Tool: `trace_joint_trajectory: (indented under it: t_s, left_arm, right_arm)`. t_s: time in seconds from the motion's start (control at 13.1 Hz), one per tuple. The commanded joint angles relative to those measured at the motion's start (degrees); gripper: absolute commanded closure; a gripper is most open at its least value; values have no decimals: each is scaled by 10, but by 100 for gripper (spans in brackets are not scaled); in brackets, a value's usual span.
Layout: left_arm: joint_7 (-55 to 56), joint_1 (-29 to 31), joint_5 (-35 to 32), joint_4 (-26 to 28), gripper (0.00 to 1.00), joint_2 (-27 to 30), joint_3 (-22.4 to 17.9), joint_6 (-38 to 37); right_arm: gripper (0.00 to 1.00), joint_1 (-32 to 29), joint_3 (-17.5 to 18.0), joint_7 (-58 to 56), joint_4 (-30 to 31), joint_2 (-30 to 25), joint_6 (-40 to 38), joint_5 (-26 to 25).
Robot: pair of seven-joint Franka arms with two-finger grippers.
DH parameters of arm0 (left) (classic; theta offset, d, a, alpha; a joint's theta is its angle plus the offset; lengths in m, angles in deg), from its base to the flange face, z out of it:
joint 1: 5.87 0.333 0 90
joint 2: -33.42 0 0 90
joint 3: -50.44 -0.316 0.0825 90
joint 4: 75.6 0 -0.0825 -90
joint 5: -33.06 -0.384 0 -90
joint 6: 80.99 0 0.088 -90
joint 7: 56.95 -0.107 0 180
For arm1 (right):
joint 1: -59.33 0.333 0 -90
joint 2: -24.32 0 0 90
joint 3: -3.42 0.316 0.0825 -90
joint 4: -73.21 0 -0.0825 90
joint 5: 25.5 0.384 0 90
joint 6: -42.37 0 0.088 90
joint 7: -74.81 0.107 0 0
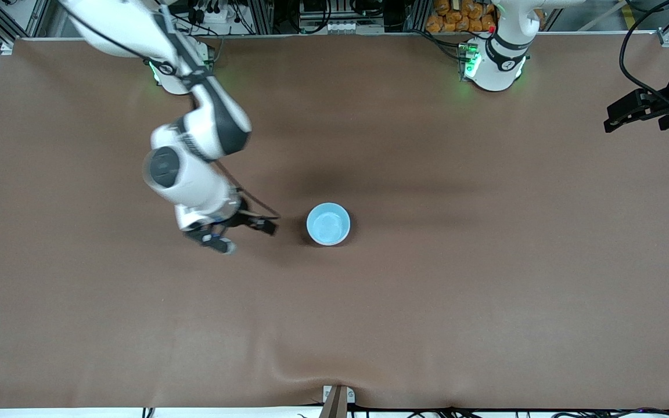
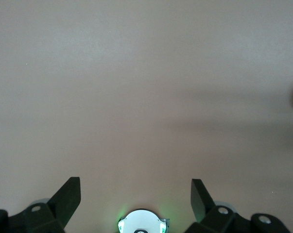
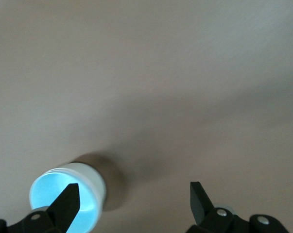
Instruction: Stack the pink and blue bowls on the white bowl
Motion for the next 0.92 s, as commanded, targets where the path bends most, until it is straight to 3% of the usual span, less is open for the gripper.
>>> trace_joint_trajectory:
  t_s: [0.0, 0.31, 0.46, 0.69, 0.84]
  left_arm:
    - [-11, 2, 6, -1, 0, 1, 0, 1]
    - [-11, 4, 6, -3, 0, 1, 0, 1]
    - [-11, 2, 6, -2, 0, 1, 0, 1]
    - [-11, 1, 6, -2, 0, 1, 0, 1]
    - [-11, 1, 6, -2, 0, 1, 0, 1]
  right_arm:
    - [0, -50, 8, -76, 19, -61, -72, -9]
    - [0, -122, -1, -206, 20, -149, -168, -17]
    - [0, -174, 0, -290, 21, -187, -227, -48]
    - [0, -220, -3, -373, 14, -219, -286, -50]
    - [0, -218, -7, -369, -38, -222, -347, -83]
